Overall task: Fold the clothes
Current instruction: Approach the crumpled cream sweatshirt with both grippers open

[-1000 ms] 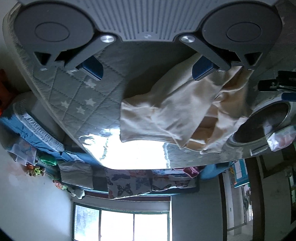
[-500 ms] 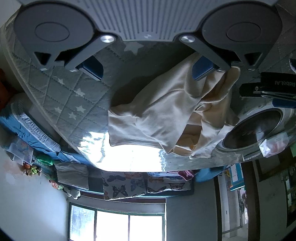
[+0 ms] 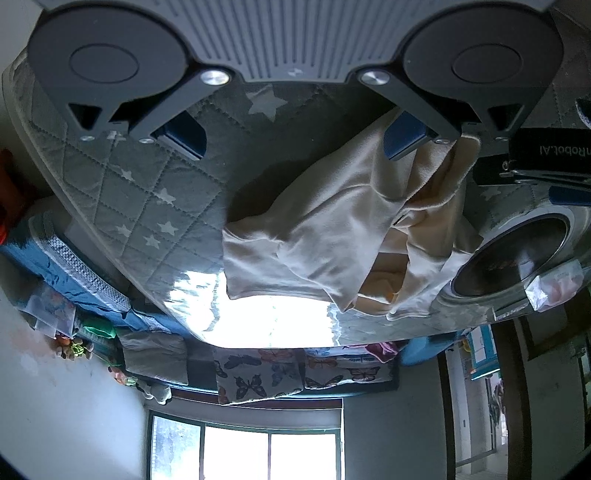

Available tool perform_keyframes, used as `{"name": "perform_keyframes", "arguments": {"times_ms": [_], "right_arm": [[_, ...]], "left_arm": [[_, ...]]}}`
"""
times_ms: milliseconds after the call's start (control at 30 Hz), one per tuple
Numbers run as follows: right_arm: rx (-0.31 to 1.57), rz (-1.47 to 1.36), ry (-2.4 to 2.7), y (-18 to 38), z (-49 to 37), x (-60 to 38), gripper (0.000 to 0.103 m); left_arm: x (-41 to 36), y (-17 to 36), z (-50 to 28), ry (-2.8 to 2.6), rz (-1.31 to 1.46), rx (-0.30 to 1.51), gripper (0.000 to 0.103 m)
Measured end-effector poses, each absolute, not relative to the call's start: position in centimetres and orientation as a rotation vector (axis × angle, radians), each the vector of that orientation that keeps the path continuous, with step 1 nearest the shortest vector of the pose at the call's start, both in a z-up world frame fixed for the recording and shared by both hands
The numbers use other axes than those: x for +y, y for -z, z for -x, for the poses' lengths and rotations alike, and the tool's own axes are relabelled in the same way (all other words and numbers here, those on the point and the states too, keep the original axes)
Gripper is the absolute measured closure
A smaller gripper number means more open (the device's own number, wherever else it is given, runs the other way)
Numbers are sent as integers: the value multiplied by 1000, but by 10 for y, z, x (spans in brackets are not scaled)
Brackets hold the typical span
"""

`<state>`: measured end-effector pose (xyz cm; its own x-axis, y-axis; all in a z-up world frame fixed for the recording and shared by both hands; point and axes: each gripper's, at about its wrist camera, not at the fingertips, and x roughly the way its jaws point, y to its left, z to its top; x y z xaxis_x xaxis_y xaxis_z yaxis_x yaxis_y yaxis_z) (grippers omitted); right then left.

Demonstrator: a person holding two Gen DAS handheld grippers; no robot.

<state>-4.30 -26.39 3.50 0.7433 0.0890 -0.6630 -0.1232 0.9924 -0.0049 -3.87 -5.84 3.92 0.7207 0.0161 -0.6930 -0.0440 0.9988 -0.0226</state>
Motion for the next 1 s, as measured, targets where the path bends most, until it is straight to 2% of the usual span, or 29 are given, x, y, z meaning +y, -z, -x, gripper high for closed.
{"name": "perform_keyframes", "arguments": {"times_ms": [1000], "right_arm": [[739,33,-102,-32,38,-266,0]], "left_arm": [[-63,-40,33,-23,34,779,0]]}}
